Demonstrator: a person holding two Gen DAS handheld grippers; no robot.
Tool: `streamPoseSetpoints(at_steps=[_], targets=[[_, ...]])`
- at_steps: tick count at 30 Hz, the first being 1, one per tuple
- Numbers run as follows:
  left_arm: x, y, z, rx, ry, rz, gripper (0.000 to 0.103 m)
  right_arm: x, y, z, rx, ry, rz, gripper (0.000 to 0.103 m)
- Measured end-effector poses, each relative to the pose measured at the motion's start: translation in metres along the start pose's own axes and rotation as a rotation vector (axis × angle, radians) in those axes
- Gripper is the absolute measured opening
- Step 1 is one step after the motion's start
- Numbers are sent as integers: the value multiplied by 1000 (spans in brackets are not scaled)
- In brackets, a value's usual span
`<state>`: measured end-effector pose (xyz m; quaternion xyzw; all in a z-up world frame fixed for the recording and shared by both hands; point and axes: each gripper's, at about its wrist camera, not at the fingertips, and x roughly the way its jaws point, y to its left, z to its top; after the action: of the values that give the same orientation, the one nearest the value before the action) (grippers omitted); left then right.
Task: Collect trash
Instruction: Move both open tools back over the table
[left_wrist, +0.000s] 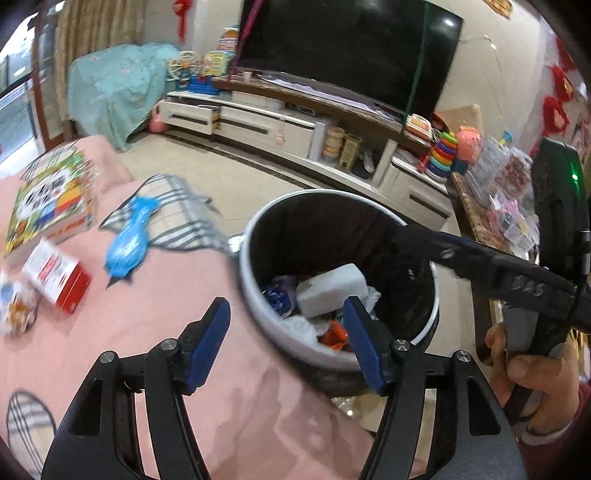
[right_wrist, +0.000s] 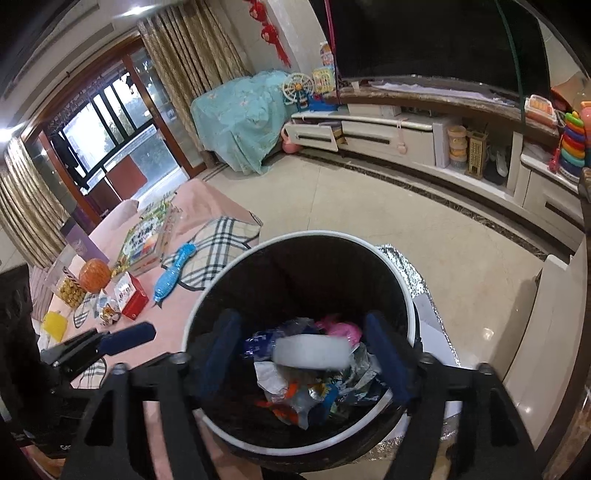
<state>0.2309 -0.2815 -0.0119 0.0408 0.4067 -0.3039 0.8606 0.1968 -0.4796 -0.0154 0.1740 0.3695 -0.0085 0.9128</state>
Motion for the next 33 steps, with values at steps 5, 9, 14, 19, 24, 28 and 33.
streamPoseSetpoints(at_steps=[5, 9, 14, 19, 24, 28, 33], targets=[[-18, 31, -27, -91, -14, 24, 68, -9, 13, -9, 17, -20, 36, 96], [-33, 53, -46, -146, -18, 53, 69, -13, 32, -20, 15, -24, 83, 96], [-57, 82, -71, -205, -49, 96, 71, -13, 68, -35, -58, -37, 129, 96], [-78, 109, -93, -250, -63, 142, 72, -10, 101, -50, -124, -23, 175, 96], [-101, 138, -109, -291, -85, 202, 73, -3, 131, -62, -168, -22, 226, 96], [-115, 162, -121, -334, -100, 245, 74, 6, 154, -73, -204, -9, 241, 96], [-125, 187, -137, -389, -100, 276, 74, 21, 181, -88, -256, 27, 252, 96]])
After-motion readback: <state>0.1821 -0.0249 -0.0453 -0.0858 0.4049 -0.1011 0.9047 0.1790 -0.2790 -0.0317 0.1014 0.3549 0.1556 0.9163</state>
